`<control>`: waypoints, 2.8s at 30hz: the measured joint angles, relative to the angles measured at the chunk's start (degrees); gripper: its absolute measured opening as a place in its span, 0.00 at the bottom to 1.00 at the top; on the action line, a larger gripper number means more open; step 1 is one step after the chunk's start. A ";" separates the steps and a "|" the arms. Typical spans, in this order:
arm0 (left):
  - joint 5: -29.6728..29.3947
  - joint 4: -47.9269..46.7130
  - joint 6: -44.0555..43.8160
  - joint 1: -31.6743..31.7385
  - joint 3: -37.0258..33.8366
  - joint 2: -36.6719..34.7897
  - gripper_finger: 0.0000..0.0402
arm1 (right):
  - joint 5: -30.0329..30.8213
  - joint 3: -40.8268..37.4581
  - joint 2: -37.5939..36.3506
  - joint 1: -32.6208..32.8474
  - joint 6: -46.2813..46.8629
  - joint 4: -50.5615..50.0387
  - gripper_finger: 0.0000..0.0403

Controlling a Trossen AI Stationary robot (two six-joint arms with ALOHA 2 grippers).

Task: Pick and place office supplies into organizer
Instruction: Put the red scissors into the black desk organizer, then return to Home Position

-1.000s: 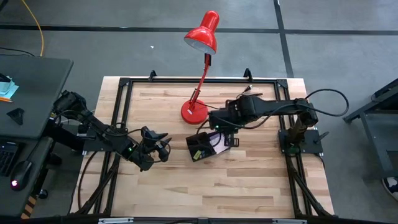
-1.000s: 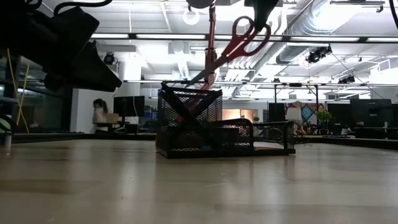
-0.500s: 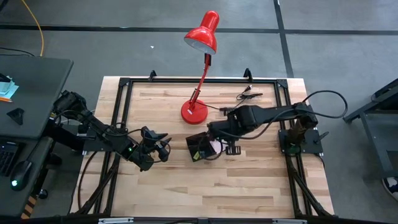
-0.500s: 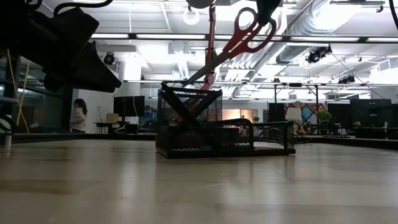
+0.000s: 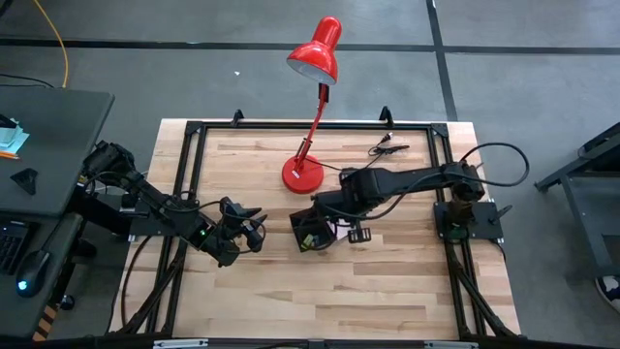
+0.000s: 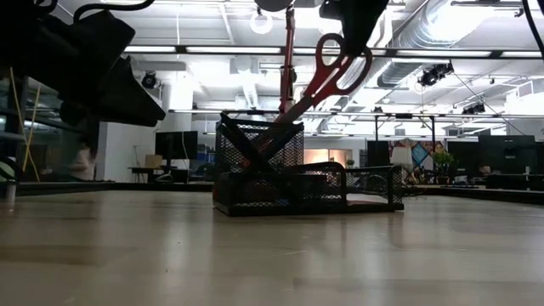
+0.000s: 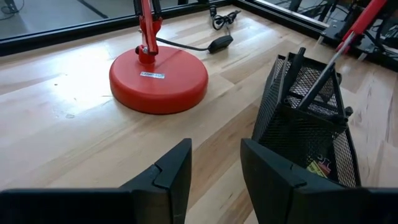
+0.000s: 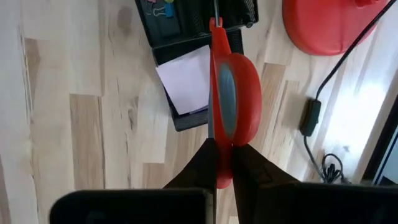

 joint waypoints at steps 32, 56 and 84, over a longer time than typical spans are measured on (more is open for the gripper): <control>0.47 -1.61 0.00 0.00 0.00 0.02 0.32 | 6.52 0.02 3.99 0.79 -13.40 5.53 0.06; 1.29 -2.52 -0.64 0.00 0.00 0.27 0.32 | 18.50 3.93 4.59 4.15 -17.61 9.58 0.47; 21.86 30.83 37.60 -1.02 1.30 3.61 0.32 | -15.57 -48.63 -4.28 11.59 -3.79 91.80 0.39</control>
